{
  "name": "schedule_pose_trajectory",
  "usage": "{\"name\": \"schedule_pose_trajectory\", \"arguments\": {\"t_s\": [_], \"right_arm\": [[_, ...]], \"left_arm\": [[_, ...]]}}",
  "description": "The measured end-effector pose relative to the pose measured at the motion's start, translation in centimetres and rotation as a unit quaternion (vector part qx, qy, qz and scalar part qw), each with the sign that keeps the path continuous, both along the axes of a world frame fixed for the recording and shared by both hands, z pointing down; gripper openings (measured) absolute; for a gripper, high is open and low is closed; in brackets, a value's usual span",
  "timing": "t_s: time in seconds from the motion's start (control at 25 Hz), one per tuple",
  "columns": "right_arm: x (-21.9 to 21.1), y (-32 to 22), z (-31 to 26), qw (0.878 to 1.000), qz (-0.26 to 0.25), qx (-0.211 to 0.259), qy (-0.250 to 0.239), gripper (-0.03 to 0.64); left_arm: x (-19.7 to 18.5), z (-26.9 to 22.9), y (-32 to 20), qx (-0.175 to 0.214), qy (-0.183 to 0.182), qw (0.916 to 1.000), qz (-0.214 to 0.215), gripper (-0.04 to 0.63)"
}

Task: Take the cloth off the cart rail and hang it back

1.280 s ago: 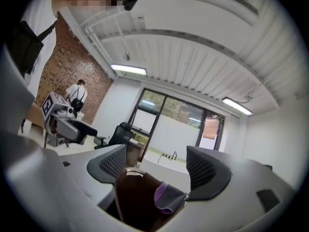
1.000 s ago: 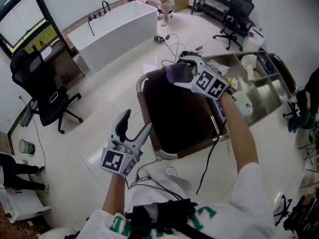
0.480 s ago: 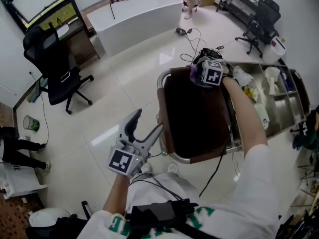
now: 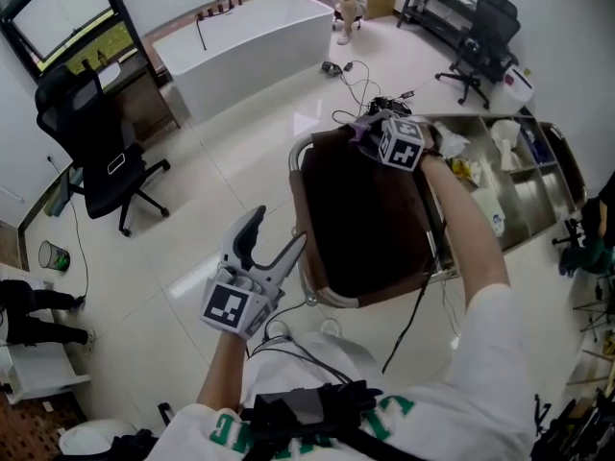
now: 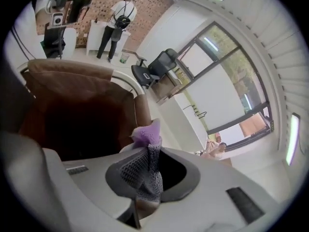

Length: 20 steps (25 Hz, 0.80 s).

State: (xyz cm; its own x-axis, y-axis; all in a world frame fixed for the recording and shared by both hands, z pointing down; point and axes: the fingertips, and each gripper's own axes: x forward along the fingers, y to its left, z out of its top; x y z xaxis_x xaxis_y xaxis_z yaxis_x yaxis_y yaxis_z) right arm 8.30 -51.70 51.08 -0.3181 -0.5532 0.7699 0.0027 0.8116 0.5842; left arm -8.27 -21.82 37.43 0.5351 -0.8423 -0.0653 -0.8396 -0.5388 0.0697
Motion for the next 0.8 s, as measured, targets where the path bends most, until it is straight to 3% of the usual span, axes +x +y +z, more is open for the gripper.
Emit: {"name": "schedule_pose_trajectory", "arguments": {"t_s": [0.12, 0.2, 0.4, 0.8], "right_arm": [[0.1, 1.8, -4.2, 0.995, 0.03, 0.015, -0.095, 0.066], [-0.2, 4.0, -8.3, 0.984, 0.041, 0.04, -0.167, 0.066], [-1.3, 11.7, -16.7, 0.943, 0.045, 0.097, -0.317, 0.066], [-0.9, 27.5, -21.7, 0.854, 0.066, 0.1, -0.506, 0.066]], "left_arm": [[1.0, -1.6, 0.5, 0.005, 0.011, 0.9999, 0.009, 0.308], [0.6, -1.6, 0.7, 0.022, 0.002, 0.9997, 0.007, 0.308], [-0.9, -1.8, 1.1, 0.045, -0.002, 0.999, 0.002, 0.308], [-1.8, -3.7, 3.5, 0.083, -0.019, 0.9963, -0.004, 0.308]]}}
